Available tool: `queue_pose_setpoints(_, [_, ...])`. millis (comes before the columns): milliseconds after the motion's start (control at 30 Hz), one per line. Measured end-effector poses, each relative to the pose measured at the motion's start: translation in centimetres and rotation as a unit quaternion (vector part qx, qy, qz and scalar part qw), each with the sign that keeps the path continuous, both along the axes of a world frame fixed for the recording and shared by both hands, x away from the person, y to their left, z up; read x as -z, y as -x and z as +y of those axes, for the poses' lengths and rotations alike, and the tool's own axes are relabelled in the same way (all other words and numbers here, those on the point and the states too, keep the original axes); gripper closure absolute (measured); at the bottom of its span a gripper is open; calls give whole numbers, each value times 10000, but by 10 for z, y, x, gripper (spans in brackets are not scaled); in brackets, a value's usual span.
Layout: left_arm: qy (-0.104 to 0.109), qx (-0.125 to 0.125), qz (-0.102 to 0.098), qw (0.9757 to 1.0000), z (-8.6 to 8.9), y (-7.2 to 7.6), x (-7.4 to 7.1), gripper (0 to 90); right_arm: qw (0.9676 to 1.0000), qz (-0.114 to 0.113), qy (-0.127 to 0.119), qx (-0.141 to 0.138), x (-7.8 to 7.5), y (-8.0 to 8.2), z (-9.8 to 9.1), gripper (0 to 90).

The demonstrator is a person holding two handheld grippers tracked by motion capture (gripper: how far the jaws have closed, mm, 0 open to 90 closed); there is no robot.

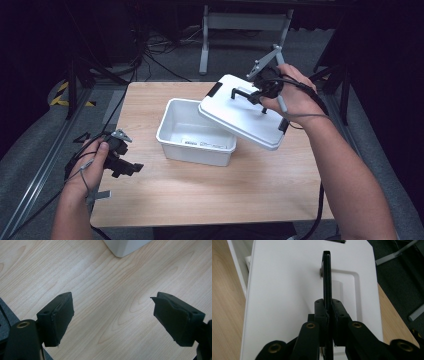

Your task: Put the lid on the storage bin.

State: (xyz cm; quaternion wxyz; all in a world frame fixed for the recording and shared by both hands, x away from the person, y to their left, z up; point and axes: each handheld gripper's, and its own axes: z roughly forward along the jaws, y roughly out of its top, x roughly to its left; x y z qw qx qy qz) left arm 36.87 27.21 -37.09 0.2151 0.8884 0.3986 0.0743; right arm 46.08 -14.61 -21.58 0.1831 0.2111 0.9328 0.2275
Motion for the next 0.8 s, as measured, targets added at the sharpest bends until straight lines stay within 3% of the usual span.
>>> queue_pose_setpoints(333, [-3, 22, -8, 10000, -1, -1, 1, 171, 9996, 13, -7, -286, 2, -3, 30, 848])
queue_pose_setpoints(800, [-3, 34, 18, 10000, 0, -1, 1, 171, 9972, -47, 86, -740, 17, -8, 72, 848])
